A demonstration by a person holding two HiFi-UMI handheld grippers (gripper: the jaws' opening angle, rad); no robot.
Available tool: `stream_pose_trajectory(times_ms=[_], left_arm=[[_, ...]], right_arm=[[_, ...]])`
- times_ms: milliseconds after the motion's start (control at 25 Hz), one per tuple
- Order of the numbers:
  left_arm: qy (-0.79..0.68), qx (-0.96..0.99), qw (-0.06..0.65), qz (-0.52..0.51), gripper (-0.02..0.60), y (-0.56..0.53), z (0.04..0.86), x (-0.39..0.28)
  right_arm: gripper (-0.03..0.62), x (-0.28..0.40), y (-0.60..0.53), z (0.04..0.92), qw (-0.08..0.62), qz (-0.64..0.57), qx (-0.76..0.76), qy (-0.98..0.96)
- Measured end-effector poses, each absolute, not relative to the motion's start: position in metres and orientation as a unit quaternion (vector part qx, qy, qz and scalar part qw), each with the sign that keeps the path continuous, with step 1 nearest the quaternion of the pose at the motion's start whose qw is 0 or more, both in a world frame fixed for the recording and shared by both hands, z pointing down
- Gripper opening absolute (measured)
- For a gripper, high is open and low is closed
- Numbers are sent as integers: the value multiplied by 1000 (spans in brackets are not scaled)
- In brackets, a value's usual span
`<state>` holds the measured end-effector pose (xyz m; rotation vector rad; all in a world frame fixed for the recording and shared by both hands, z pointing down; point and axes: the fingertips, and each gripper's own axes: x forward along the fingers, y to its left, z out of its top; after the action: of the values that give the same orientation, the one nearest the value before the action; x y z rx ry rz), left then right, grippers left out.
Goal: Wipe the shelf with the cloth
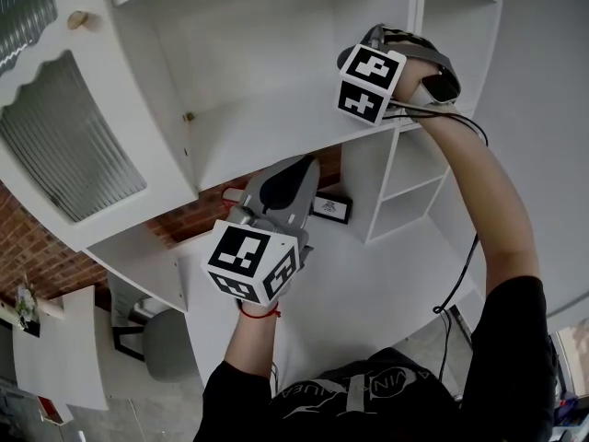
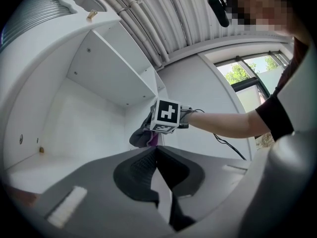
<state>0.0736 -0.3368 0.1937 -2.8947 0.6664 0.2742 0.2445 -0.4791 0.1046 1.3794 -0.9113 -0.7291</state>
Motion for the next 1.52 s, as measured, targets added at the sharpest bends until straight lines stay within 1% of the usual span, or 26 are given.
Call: stream_pose_trajectory(times_ms=[400,600,760,840,1000,1240,1520], left_arm=[[229,-966,79,93,11,-344,185,71],[227,-966,79,92,11,-346,181,76],[224,-967,77,90,11,-345,181,80],[223,-968,73,88,11,-345,184,81],[224,-969,66,83,11,-345,191,84],[219,-971,63,78,11,-342,197,86],[235,-968,57,72,11,-340,211,75]], right_arm=[[31,244,-466,1,562,-404,642,-331],[31,243,-459,-21,543,-431,648,-316],[31,242,-452,-29,513,-440,663,-324],[30,244,-449,-25,513,-440,665,-318],[29,245,-448,0,540,-437,649,-310],[28,245,-451,58,589,-428,605,-322],[28,246,-449,135,605,-407,573,-374]])
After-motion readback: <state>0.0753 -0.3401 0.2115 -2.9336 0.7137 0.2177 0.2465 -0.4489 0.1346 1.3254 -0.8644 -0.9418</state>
